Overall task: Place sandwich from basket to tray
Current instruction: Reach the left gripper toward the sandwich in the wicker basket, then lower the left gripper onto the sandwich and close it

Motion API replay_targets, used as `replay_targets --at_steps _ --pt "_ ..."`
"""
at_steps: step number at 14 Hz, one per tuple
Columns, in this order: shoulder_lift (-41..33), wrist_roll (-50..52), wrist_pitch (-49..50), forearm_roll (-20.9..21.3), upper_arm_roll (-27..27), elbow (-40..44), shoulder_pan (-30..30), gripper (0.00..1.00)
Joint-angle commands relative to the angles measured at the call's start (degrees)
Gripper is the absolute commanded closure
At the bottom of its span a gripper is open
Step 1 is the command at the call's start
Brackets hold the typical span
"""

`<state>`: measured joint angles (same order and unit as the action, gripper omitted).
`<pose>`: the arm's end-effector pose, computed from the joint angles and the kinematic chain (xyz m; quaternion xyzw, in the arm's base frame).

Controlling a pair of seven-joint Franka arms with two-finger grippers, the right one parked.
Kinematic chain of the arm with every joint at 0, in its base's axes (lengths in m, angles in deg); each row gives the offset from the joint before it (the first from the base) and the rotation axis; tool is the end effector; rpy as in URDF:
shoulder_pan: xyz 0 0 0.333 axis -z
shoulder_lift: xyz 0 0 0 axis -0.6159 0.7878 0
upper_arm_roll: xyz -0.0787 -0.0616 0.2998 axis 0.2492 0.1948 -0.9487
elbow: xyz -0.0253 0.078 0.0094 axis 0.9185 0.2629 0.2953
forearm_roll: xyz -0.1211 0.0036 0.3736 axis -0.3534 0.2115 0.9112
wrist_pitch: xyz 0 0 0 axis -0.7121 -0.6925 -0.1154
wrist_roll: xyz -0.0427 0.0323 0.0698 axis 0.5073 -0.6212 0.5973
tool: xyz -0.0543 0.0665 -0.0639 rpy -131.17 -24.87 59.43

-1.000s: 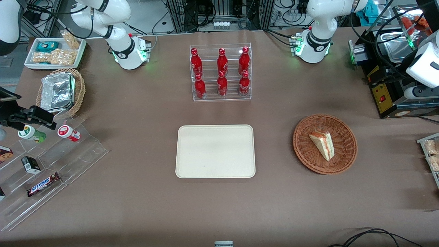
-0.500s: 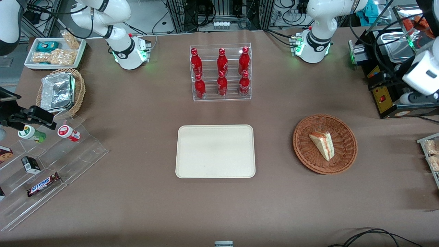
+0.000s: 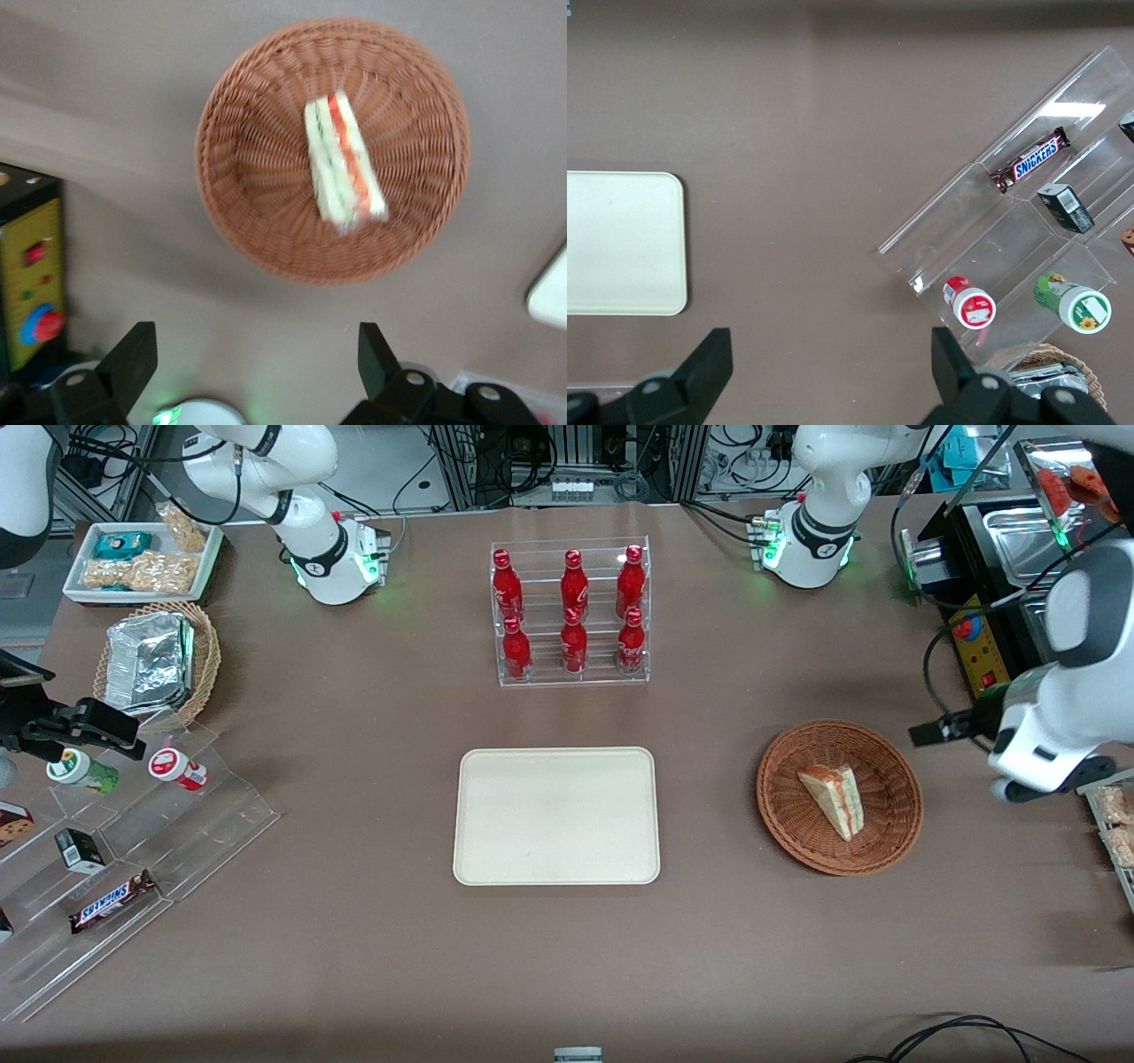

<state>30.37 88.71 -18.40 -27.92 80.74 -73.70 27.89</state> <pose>0.5919 -0.0068 0.4478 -0.9766 -0.1724 0.1276 0.0190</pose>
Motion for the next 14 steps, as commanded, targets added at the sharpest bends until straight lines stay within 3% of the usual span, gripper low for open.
replay_targets --at_steps 1,7,14 --pt "-3.4 4.4 -13.3 -1.2 0.3 -11.5 -0.3 0.0" --pt "-1.4 12.8 -36.6 -3.3 0.4 -23.8 -0.2 0.0" --pt "3.4 14.7 -40.2 -3.3 0.4 -23.5 -0.2 0.0"
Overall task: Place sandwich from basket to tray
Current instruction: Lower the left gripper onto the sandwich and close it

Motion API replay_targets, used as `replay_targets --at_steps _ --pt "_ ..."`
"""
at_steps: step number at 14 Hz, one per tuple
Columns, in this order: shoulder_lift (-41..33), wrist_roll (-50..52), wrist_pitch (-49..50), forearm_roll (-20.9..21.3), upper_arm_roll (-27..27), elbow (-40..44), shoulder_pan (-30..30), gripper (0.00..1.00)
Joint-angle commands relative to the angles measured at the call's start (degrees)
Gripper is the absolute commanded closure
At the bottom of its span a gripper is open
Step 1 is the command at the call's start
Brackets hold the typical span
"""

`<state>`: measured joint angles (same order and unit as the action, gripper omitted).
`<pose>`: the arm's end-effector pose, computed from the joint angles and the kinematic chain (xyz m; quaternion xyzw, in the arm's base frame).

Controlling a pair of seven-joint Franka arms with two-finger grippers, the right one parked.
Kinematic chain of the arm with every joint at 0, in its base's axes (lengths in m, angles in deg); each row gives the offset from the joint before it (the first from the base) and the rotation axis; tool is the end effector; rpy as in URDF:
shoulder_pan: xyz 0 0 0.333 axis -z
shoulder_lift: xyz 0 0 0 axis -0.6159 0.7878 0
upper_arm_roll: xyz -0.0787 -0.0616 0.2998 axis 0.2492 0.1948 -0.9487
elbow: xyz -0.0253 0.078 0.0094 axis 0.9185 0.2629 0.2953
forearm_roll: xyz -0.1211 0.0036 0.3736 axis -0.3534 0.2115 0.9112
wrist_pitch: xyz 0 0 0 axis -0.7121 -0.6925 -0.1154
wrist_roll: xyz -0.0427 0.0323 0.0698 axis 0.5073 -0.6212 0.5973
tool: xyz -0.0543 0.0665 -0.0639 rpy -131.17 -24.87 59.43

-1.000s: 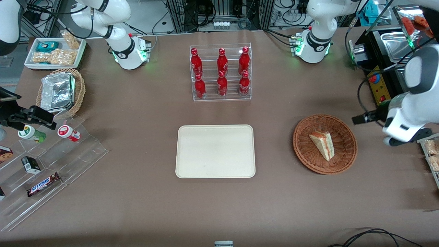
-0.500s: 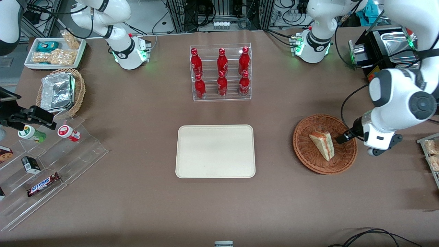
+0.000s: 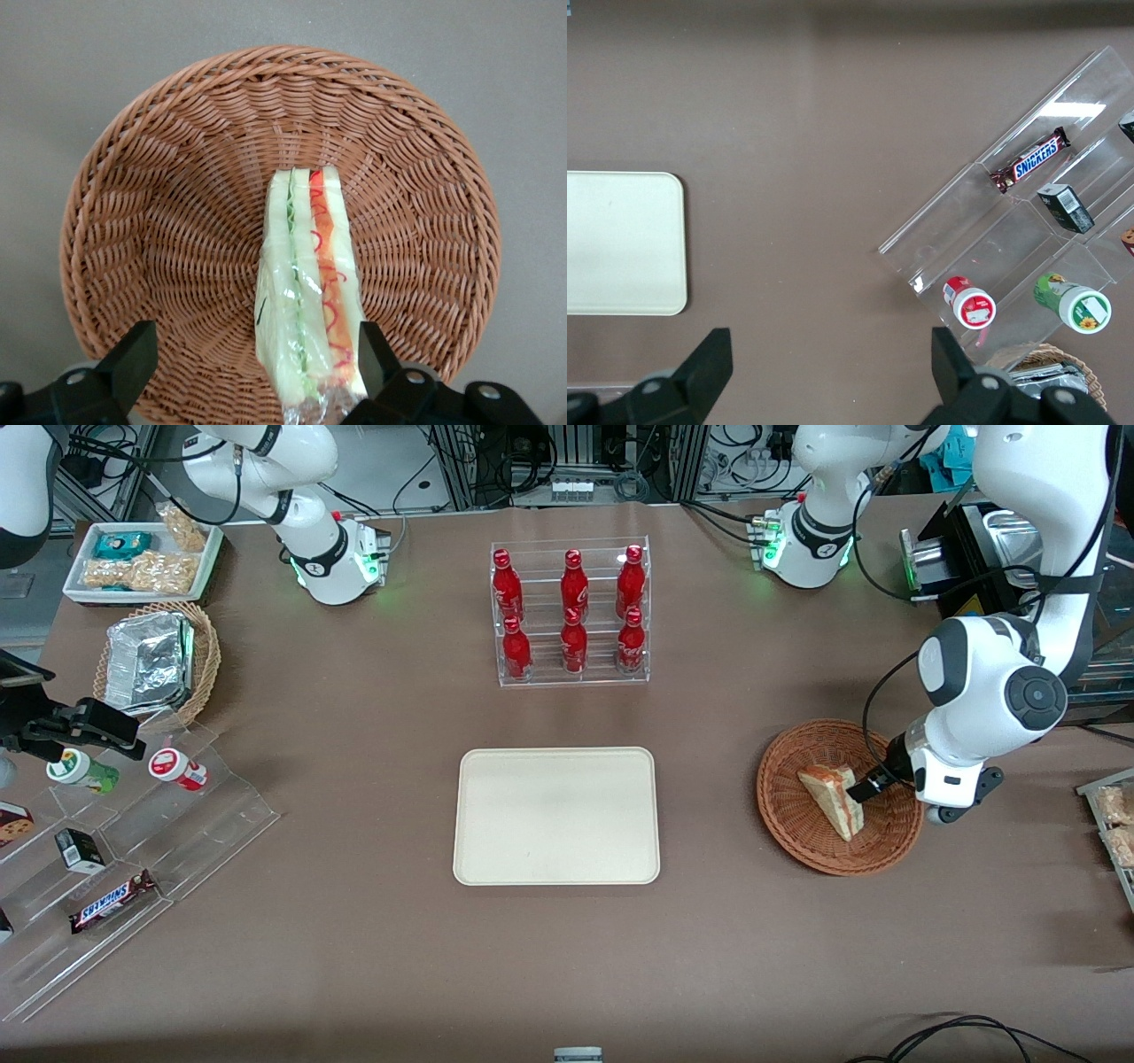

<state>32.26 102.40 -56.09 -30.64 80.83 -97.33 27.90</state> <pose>0.5662 -0.0161 0.2958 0.9528 0.3011 -0.0317 0.0227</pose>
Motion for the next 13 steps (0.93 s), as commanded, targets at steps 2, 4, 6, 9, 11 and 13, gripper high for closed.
replay_targets --at_steps 2,4,6,9,11,13 --pt "3.2 1.2 -5.2 -0.5 0.3 0.1 0.1 0.0" --pt "3.8 2.5 -5.7 -0.5 0.3 0.6 0.3 0.0" --pt "4.3 2.7 -5.7 -0.5 0.3 0.6 0.4 0.0" --pt "5.6 3.4 -7.5 -0.5 0.4 0.4 0.4 0.0" --pt "6.2 4.8 -7.7 -0.5 0.5 0.3 0.5 0.0" --pt "6.6 5.0 -7.6 -0.5 0.5 0.0 1.4 0.0"
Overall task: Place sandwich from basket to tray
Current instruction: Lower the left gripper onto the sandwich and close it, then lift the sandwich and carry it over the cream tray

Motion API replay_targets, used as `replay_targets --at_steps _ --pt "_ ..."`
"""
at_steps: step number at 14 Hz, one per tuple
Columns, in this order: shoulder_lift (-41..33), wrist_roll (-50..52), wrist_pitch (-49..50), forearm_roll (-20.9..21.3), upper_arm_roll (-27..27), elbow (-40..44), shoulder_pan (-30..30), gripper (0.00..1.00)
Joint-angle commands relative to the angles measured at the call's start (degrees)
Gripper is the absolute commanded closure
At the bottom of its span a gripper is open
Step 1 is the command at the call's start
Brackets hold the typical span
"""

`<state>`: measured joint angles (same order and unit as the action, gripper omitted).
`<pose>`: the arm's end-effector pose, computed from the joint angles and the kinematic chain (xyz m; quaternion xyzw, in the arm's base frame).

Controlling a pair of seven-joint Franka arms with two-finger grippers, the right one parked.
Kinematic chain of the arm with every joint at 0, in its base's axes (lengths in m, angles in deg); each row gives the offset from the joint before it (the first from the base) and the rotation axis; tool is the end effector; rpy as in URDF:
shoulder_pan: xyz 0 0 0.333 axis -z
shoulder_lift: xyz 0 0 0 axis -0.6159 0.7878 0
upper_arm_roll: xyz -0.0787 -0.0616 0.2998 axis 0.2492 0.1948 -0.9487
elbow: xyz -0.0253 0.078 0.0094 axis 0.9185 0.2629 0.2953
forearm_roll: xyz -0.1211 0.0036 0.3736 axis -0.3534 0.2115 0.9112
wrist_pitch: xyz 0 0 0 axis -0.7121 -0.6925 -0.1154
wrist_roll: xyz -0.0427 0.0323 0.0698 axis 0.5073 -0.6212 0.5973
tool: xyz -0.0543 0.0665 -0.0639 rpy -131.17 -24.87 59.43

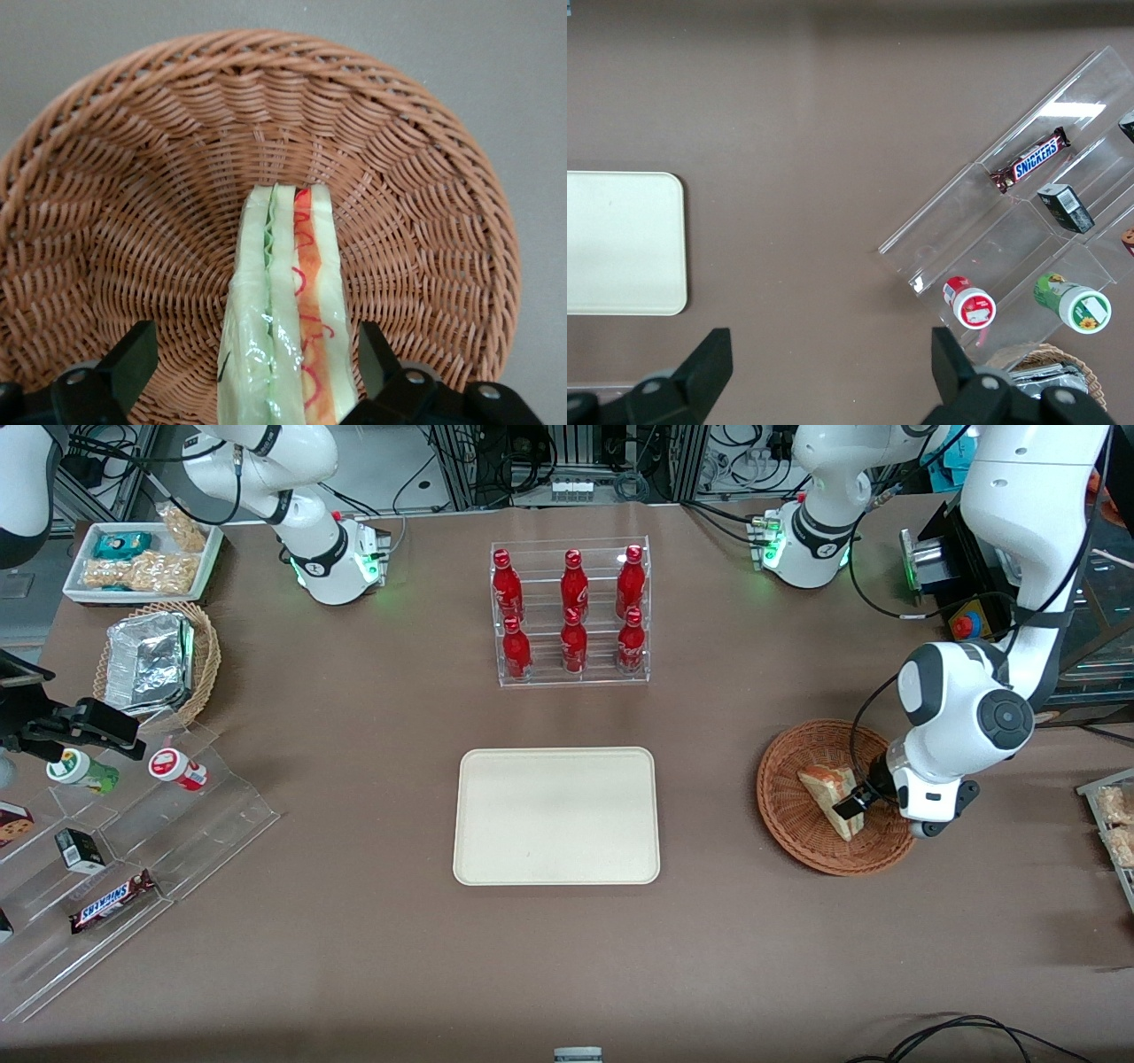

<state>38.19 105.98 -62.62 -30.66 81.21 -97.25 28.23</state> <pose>0.5729 -0.0237 0.2484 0.9434 0.3286 -0.0297 0.0340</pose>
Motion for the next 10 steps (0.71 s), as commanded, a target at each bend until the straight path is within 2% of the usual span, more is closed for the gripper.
replay_targets --at_steps 1,5,7,8,9,10 --pt "0.5 1.6 -1.1 -0.4 0.1 -0.3 1.3 0.0" --pt "-0.3 5.2 -0.7 -0.3 0.1 -2.8 2.8 0.0" --pt "-1.2 7.7 1.3 -0.2 0.2 -2.8 2.8 0.57" --pt "-1.2 7.7 2.3 -0.2 0.1 -2.5 2.8 0.77" --pt "-1.4 7.4 2.4 -0.1 0.1 -2.3 2.7 0.91" --pt "-1.6 7.3 2.7 0.2 0.1 -1.9 2.7 0.96"
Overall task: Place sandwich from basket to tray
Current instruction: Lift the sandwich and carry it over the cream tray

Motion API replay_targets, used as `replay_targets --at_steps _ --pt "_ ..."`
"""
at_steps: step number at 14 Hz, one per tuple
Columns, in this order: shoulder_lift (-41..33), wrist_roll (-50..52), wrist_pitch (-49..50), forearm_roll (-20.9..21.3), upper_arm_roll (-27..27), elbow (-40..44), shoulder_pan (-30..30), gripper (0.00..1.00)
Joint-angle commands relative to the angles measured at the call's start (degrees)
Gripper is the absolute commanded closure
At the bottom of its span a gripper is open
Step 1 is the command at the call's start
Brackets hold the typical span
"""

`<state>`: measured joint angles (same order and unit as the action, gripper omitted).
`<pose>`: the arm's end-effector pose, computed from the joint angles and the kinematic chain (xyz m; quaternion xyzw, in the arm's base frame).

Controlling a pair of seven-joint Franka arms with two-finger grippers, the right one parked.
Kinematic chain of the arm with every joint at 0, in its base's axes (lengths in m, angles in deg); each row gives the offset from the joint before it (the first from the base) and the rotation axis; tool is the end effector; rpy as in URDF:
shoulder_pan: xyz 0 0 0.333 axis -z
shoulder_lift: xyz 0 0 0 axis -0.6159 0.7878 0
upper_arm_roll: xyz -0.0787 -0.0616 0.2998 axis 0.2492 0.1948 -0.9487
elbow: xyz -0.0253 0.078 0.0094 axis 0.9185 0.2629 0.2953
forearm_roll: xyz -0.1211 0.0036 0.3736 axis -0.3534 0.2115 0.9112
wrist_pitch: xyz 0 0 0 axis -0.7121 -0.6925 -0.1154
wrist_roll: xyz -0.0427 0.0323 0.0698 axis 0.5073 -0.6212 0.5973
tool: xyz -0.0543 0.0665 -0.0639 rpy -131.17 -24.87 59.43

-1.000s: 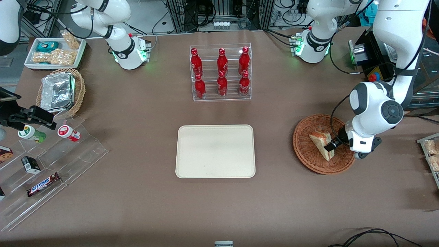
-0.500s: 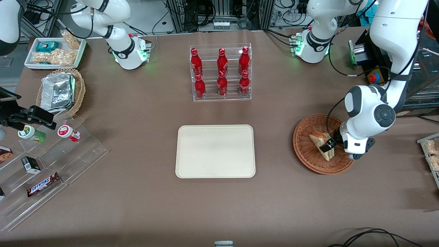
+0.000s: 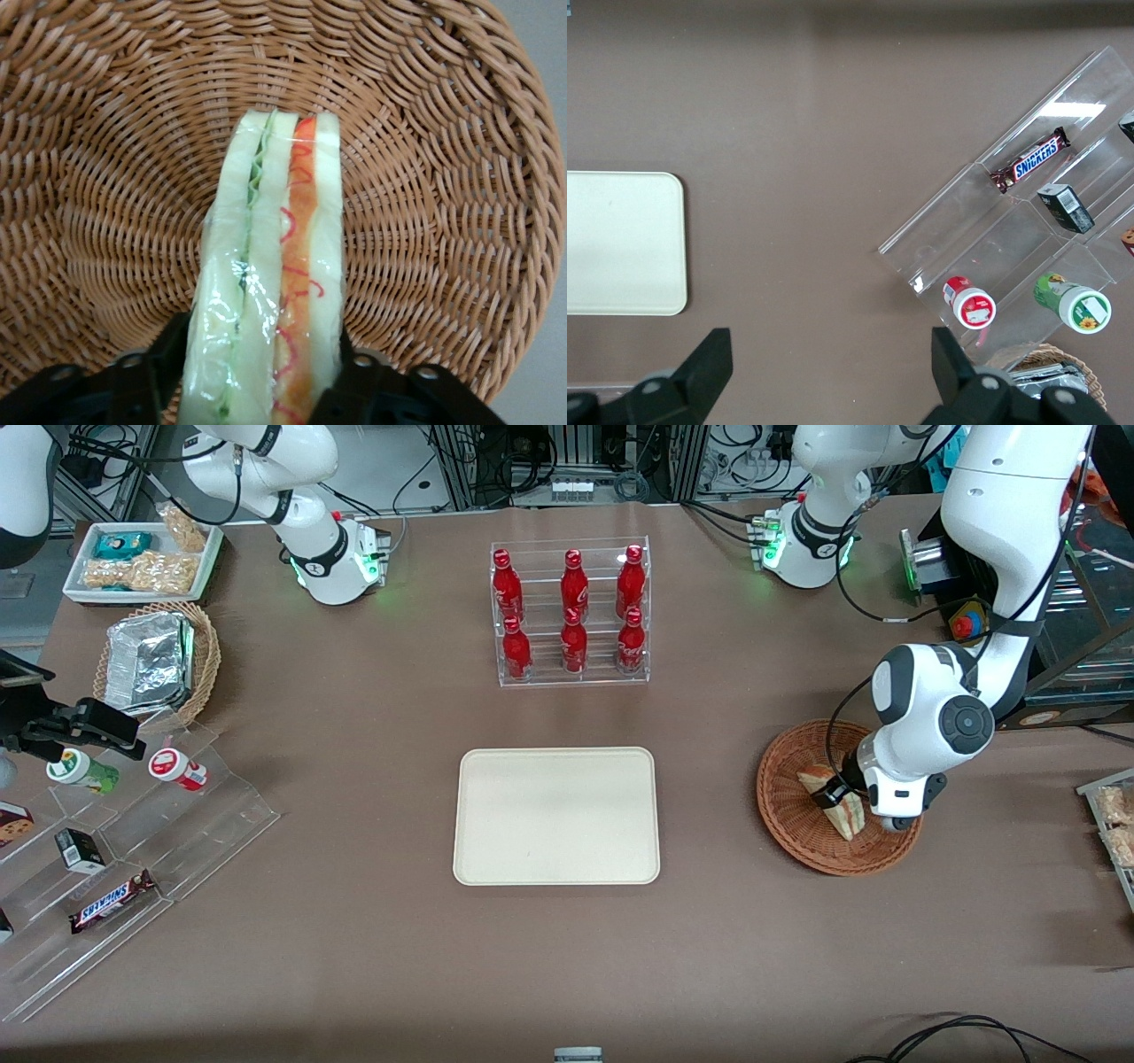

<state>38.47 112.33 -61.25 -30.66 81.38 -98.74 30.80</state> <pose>0.5585 -0.0511 0.2339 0.9321 0.3571 -0.0573 0.0209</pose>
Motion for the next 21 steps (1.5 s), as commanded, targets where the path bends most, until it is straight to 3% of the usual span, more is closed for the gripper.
replay_targets --at_steps 1,6,10,13,17,21 --pt "-2.1 0.2 2.2 0.8 -0.1 0.4 0.1 0.97" --pt "-6.1 -3.0 20.6 0.9 2.6 11.5 2.4 0.96" --pt "-1.9 -6.3 35.9 0.8 7.4 24.4 9.4 0.94" --pt "3.2 -6.6 35.6 0.7 7.4 29.0 18.5 0.93" --pt "15.2 -6.0 35.3 1.1 6.9 42.4 27.6 0.87" --pt "28.8 3.3 35.0 9.7 6.9 58.2 35.1 0.83"
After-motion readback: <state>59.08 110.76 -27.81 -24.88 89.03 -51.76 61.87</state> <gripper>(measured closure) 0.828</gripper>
